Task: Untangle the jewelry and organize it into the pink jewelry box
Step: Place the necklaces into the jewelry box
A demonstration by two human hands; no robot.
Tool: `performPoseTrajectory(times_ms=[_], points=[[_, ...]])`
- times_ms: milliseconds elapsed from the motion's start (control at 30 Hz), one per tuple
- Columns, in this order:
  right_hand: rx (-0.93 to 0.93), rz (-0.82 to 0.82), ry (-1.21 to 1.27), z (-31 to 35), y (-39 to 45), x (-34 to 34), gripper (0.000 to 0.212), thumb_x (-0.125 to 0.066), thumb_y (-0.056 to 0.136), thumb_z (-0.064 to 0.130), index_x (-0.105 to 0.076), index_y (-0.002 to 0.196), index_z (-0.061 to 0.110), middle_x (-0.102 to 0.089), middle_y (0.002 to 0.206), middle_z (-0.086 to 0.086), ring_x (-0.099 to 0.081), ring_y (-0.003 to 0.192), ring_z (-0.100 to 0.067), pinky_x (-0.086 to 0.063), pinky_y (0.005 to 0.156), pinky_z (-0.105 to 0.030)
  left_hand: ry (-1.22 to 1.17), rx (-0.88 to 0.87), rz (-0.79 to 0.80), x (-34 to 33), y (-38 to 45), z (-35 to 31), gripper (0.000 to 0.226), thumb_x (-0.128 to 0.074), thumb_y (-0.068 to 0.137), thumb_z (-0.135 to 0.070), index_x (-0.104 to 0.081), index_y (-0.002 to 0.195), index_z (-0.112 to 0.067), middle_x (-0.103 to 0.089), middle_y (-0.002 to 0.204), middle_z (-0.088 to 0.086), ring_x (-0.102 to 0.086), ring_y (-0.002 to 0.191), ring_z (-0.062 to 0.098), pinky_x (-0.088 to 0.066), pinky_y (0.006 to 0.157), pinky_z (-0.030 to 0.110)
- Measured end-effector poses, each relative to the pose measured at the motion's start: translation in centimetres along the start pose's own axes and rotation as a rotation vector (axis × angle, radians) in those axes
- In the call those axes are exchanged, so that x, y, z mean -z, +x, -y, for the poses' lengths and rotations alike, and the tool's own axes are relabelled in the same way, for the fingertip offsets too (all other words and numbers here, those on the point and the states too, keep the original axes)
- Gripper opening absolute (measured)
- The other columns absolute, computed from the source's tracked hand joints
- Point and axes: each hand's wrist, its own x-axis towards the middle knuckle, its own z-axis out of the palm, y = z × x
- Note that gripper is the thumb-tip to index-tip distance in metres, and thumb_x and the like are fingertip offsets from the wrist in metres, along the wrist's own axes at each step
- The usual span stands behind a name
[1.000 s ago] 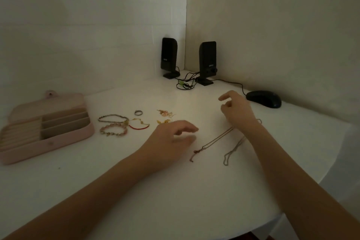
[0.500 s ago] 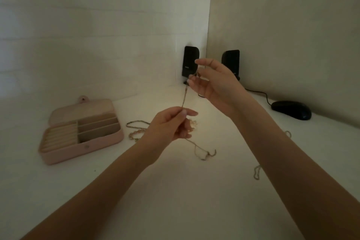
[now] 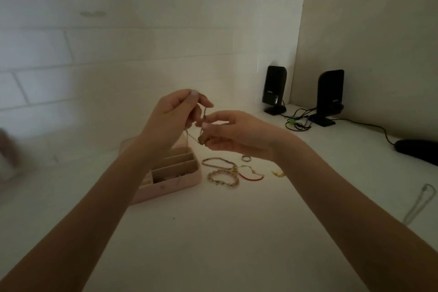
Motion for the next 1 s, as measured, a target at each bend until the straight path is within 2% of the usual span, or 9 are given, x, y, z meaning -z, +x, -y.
performPoseTrajectory(times_ms=[133, 333, 467, 700, 1000], points=[[0.155, -0.106, -0.213, -0.2, 2.7, -2.0, 0.014, -0.062, 0.089, 0.015, -0.066, 0.094, 0.003, -0.065, 0.074, -0.004, -0.061, 0.062, -0.007, -0.053, 0.065, -0.016, -0.001, 0.0, -0.043, 2.1, 0.6, 0.8, 0.036, -0.038, 0.1, -0.018, -0.065, 0.076, -0.016, -0.051, 0.055, -0.007, -0.04, 0.051, 0.008, -0.034, 0.049, 0.015], [0.229, -0.265, -0.063, -0.9, 4.8, -2.0, 0.012, -0.056, 0.093, 0.013, -0.064, 0.087, 0.005, -0.061, 0.071, -0.006, -0.058, 0.059, -0.009, -0.053, 0.061, -0.016, -0.168, 0.1, -0.141, 4.8, 0.0, 3.9, 0.039, -0.037, 0.1, -0.017, -0.063, 0.071, -0.016, -0.048, 0.052, -0.005, -0.035, 0.047, 0.007, -0.027, 0.05, 0.022], [0.262, -0.266, 0.065, -0.9, 5.1, -2.0, 0.014, -0.055, 0.093, 0.012, -0.062, 0.083, 0.007, -0.059, 0.066, -0.004, -0.057, 0.056, -0.008, -0.05, 0.058, -0.016, -0.266, 0.115, -0.085, 5.1, 0.0, 3.6, 0.037, -0.035, 0.101, -0.017, -0.06, 0.074, -0.012, -0.047, 0.051, -0.005, -0.033, 0.048, 0.008, -0.025, 0.047, 0.02], [0.294, -0.23, 0.083, -0.3, 4.7, -2.6, 0.012, -0.055, 0.093, 0.013, -0.062, 0.087, 0.006, -0.058, 0.07, -0.006, -0.056, 0.06, -0.01, -0.051, 0.061, -0.017, -0.457, 0.138, -0.038, 5.4, -0.1, 3.0, 0.034, -0.032, 0.1, -0.018, -0.059, 0.079, -0.011, -0.048, 0.052, -0.005, -0.035, 0.05, 0.008, -0.026, 0.048, 0.02], [0.351, -0.182, 0.08, 0.5, 4.1, -3.2, 0.011, -0.055, 0.093, 0.011, -0.062, 0.087, 0.006, -0.059, 0.072, -0.007, -0.056, 0.062, -0.011, -0.051, 0.063, -0.018, -0.519, 0.033, 0.013, 6.1, -0.2, 2.0, 0.039, -0.032, 0.099, -0.019, -0.065, 0.08, -0.017, -0.05, 0.058, -0.006, -0.037, 0.056, 0.008, -0.031, 0.051, 0.019]])
